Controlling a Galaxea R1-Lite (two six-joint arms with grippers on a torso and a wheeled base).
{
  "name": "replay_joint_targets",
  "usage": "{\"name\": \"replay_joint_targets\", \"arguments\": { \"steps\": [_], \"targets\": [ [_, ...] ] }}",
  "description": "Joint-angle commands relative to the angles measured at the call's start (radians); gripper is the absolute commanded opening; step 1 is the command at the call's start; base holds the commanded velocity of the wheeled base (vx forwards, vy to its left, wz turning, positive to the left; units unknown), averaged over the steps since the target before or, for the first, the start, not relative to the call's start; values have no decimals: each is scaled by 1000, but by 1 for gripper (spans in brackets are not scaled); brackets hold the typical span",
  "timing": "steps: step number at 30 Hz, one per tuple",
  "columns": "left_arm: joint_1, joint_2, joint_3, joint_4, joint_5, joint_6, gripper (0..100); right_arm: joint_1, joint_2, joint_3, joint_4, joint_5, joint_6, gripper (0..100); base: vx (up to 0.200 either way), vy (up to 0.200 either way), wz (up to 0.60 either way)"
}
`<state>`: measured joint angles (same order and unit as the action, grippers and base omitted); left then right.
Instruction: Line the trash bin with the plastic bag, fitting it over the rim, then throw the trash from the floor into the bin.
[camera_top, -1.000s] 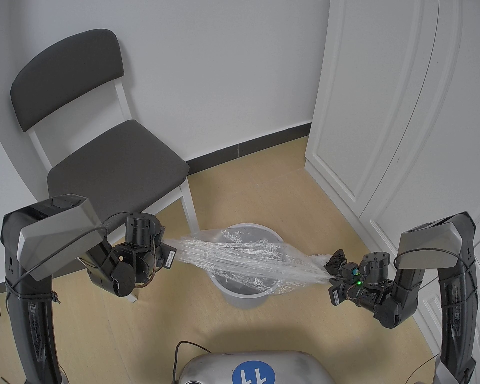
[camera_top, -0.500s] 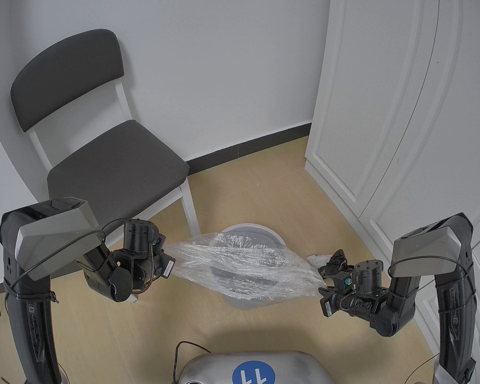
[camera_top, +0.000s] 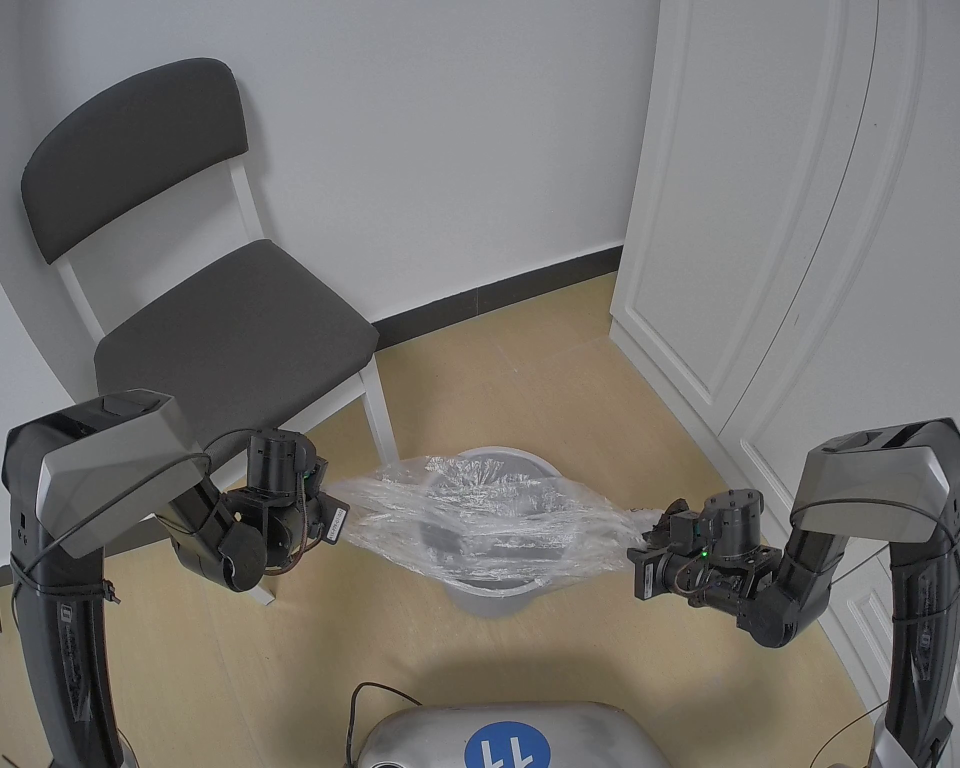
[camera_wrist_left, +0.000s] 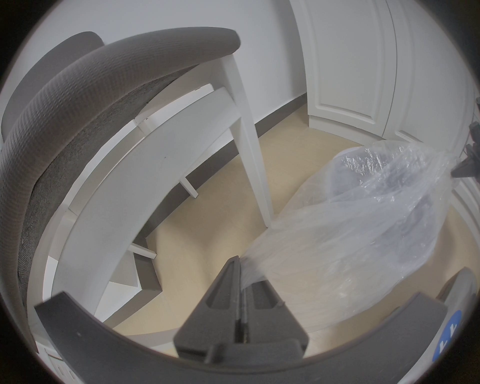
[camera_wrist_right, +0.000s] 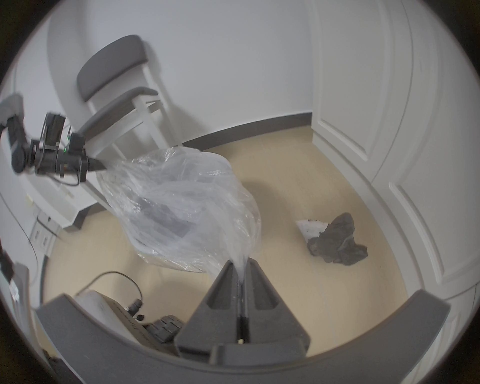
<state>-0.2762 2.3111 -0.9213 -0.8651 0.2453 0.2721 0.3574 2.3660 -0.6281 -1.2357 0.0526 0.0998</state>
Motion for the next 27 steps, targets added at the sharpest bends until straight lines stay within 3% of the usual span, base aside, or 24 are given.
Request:
{"name": "replay_joint_targets", "arguments": {
  "steps": [1, 6, 17, 20, 27],
  "targets": [
    [25, -2, -27, 15, 0, -8, 0, -6, -142, -78, 105, 12, 103, 0, 0, 0, 0],
    [40, 2, -39, 17, 0, -10, 0, -28, -165, -140, 194, 12, 158, 0, 0, 0, 0],
    [41, 47, -82, 41, 0, -36, 0, -35, -172, -217, 361, -5, 196, 0, 0, 0, 0],
    [23, 13, -68, 84, -1, -56, 0, -35, -223, -222, 476, -7, 195, 0, 0, 0, 0],
    [-11, -90, -28, 166, -3, -94, 0, -34, -290, -226, 555, -8, 193, 0, 0, 0, 0]
  ]
}}
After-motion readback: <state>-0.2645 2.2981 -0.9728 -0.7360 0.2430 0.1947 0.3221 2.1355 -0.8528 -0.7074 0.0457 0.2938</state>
